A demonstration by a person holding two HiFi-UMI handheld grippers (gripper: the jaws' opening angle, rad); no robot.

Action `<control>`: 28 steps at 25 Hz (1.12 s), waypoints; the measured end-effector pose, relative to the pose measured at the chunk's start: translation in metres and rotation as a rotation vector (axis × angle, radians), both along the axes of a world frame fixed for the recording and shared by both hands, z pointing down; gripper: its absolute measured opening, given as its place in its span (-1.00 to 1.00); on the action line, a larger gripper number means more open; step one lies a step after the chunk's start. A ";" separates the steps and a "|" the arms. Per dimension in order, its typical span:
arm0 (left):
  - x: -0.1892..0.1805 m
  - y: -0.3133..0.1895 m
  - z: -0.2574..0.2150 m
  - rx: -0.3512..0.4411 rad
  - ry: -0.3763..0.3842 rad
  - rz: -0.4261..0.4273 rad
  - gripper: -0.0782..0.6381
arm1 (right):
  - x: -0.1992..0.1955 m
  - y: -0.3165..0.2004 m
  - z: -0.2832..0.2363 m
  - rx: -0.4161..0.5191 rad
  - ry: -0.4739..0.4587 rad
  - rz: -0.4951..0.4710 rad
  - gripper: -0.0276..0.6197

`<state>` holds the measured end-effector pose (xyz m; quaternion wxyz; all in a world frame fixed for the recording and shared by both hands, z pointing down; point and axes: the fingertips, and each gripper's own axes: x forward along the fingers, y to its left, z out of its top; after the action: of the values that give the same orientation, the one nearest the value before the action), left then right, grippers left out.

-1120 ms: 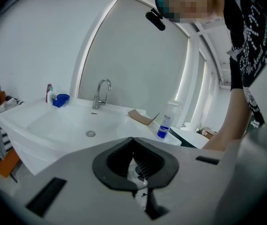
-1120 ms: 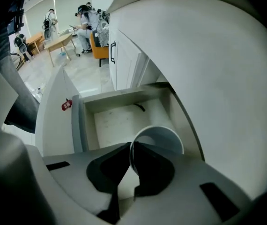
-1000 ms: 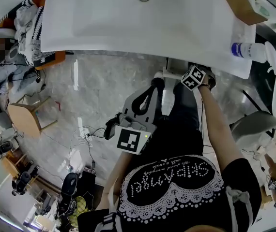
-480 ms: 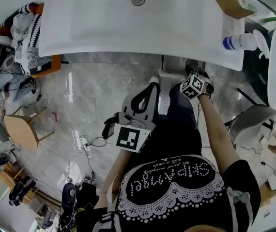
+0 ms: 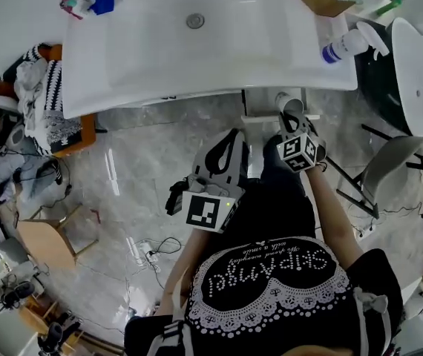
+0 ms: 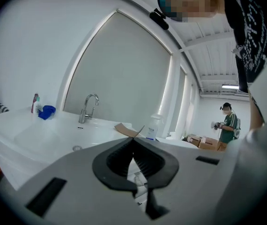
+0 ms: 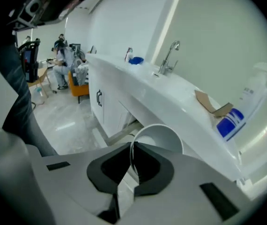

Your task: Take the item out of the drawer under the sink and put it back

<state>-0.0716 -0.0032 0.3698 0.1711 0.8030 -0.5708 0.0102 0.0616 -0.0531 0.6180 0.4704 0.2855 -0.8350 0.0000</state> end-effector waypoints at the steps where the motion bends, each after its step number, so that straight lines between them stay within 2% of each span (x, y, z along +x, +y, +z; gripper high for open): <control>1: 0.002 0.002 0.001 0.001 -0.011 0.022 -0.77 | 0.002 0.002 -0.011 0.012 -0.023 0.024 -0.84; 7: 0.009 0.002 -0.005 0.035 0.007 0.092 -0.77 | 0.012 0.005 -0.084 0.091 -0.192 0.194 -0.84; 12: 0.032 0.000 -0.007 0.057 0.005 0.179 -0.77 | 0.020 0.002 -0.149 0.175 -0.380 0.308 -0.84; 15: 0.043 0.002 -0.009 0.068 0.000 0.218 -0.77 | 0.023 0.006 -0.175 0.214 -0.458 0.362 -0.84; 20: 0.049 0.003 -0.012 0.082 -0.003 0.225 -0.77 | 0.019 0.020 -0.202 0.248 -0.513 0.346 -0.84; 28: 0.052 -0.002 -0.015 0.106 -0.050 0.154 -0.77 | 0.019 0.024 -0.242 0.300 -0.620 0.265 -0.84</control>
<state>-0.0193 -0.0049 0.3545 0.1126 0.8520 -0.5112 0.0133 0.0805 -0.0287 0.3755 0.1438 0.4434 -0.8843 0.0249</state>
